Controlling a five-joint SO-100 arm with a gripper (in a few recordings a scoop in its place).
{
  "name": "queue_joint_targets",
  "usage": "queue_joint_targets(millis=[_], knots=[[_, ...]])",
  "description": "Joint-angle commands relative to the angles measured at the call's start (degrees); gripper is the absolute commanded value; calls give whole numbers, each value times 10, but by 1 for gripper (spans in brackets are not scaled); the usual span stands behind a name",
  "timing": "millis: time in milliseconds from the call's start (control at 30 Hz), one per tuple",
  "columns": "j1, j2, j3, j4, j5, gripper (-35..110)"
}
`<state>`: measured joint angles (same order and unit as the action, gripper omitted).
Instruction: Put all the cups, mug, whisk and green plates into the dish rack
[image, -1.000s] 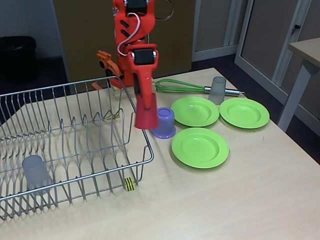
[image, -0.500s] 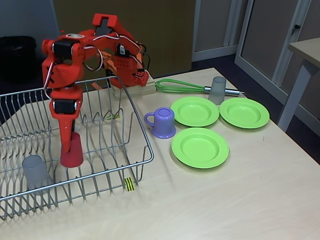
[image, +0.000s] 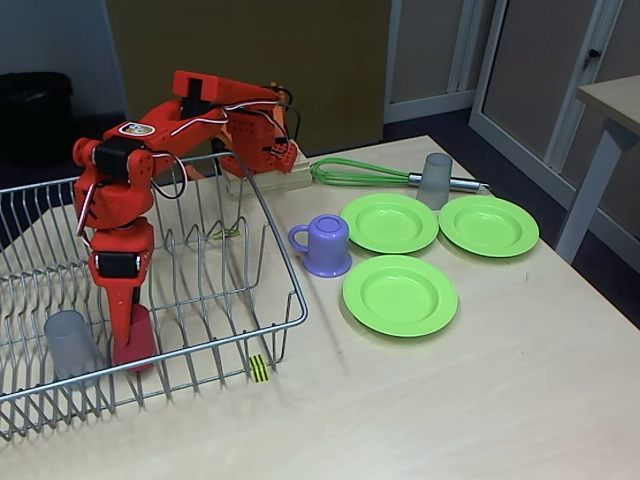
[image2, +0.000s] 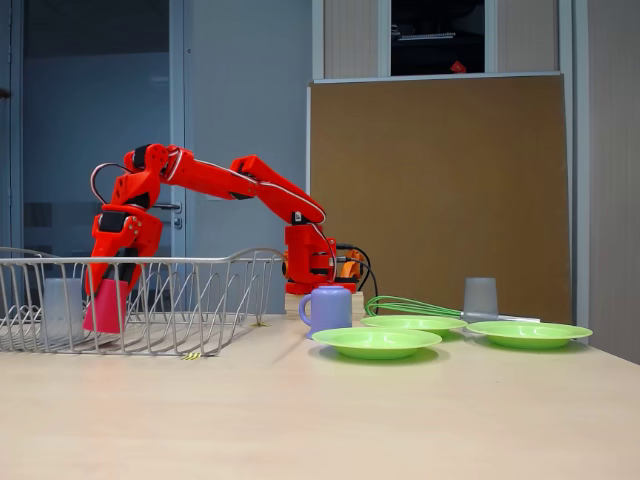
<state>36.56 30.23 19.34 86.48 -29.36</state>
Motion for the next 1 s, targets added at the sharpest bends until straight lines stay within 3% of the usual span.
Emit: queue_joint_targets(millis=[0, 333, 967], knots=[[12, 7, -27, -3, -11, 18], [20, -5, -30, 3, -13, 35], [13, 69, -33, 51, -8, 40]])
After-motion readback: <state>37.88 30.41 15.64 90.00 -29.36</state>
